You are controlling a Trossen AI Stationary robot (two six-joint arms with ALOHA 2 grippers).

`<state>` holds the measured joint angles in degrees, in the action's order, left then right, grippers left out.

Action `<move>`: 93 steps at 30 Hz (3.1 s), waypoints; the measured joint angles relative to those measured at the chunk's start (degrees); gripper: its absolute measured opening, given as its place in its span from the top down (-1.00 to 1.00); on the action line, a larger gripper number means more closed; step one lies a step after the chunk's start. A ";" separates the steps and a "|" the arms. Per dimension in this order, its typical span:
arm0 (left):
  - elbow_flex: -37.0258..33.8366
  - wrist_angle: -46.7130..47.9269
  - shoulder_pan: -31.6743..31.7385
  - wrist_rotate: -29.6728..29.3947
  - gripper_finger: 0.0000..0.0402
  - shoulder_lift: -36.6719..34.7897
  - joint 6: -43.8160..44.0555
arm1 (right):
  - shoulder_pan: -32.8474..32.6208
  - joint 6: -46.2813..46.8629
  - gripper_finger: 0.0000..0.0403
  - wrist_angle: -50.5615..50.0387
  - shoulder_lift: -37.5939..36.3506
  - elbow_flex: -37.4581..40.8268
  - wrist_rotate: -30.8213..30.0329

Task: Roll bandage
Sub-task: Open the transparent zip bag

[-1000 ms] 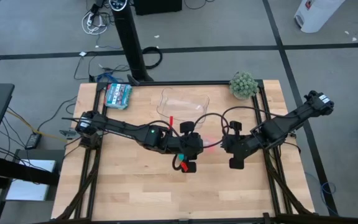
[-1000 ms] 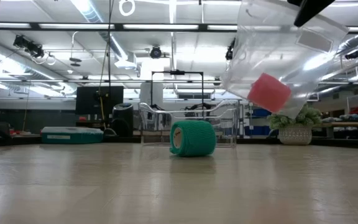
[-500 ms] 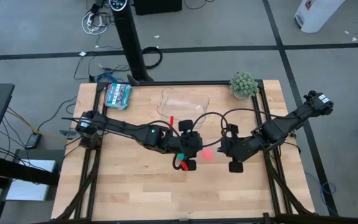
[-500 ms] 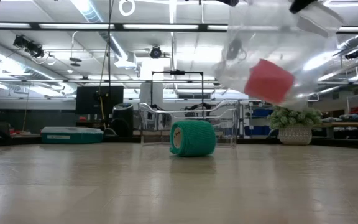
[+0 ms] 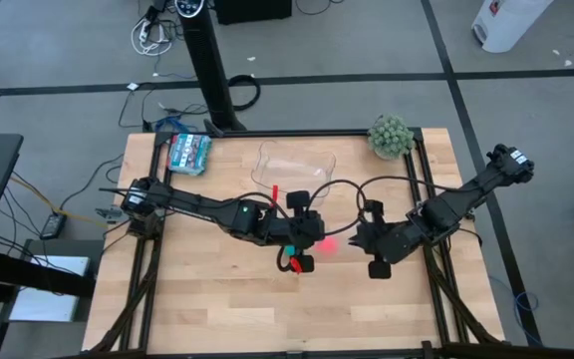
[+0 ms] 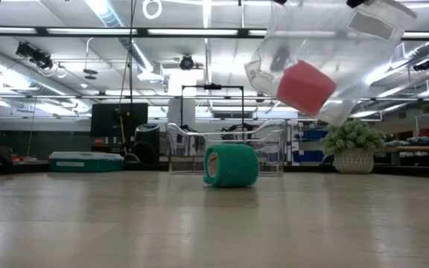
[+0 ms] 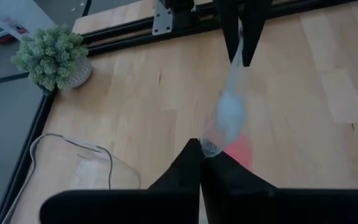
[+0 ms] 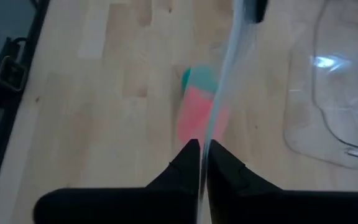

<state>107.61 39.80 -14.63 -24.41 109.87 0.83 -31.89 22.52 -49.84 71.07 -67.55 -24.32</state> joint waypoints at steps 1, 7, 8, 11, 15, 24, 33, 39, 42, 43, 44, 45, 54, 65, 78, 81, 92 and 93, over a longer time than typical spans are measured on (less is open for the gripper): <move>0.00 0.25 0.00 -0.02 0.97 0.00 0.46 | -0.75 0.45 0.87 -0.22 -0.42 0.08 -1.57; -1.09 0.09 0.00 -0.19 0.98 0.02 2.18 | -7.49 -4.51 0.64 11.00 -1.67 1.11 -17.61; -1.14 0.26 0.00 -0.19 0.99 0.02 2.40 | -7.77 -6.85 0.60 13.40 -0.94 1.59 -18.43; -1.14 -0.56 -0.02 -0.24 0.99 0.02 2.66 | -7.26 -11.93 0.49 18.83 1.40 2.73 -20.92; -1.14 -0.82 -0.02 -0.21 0.99 0.02 3.91 | -5.69 -15.00 0.36 21.71 4.18 2.80 -24.64; -1.14 -0.95 -0.10 -0.19 1.00 0.02 4.13 | -3.76 -19.73 0.16 26.94 7.12 2.80 -25.87; -1.11 -0.73 -0.48 0.27 1.00 0.02 4.16 | -1.89 -19.81 0.66 27.56 7.36 2.80 -25.33; -1.11 0.21 -0.53 0.41 1.00 0.02 4.38 | -0.95 -16.08 0.97 26.18 6.93 2.79 -21.24; -1.11 0.39 -0.90 -1.74 1.00 0.02 4.21 | -0.48 -12.49 0.99 23.09 6.93 2.76 -20.80; -1.11 0.31 -1.10 -2.67 1.00 0.02 4.12 | -0.48 -11.58 0.99 22.38 6.93 2.80 -20.64; -1.11 0.22 -1.34 -3.50 1.00 0.02 4.04 | -0.56 -10.72 0.99 22.13 6.93 2.92 -20.63; -1.11 0.20 -1.58 -4.09 1.00 0.02 3.81 | -0.68 -9.72 0.99 21.86 6.85 3.14 -20.61; -1.11 0.12 -1.70 -7.09 1.00 0.06 3.10 | -2.85 -1.28 1.00 18.90 6.58 3.77 -20.60; -1.11 -1.08 -1.95 -8.55 1.00 -0.11 2.19 | -4.10 6.39 1.00 24.86 6.17 14.24 -21.05; -1.11 -0.92 -1.95 -8.09 1.00 -0.25 2.54 | -6.89 14.27 1.00 26.73 6.09 22.01 -21.10; -1.11 -0.90 -1.95 -7.21 1.00 -0.31 3.16 | -7.53 13.16 0.98 26.44 6.10 22.03 -21.62; -1.03 2.44 -3.75 -6.13 0.99 -0.40 7.31 | -11.88 1.17 0.43 26.21 3.18 11.14 -22.51; -1.03 2.40 -3.80 -6.35 0.99 -0.40 7.44 | -12.20 0.15 0.40 26.78 3.20 10.64 -23.57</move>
<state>106.59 42.19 -18.44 -30.76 109.47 8.28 -44.09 22.67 -23.05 74.27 -56.91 -47.88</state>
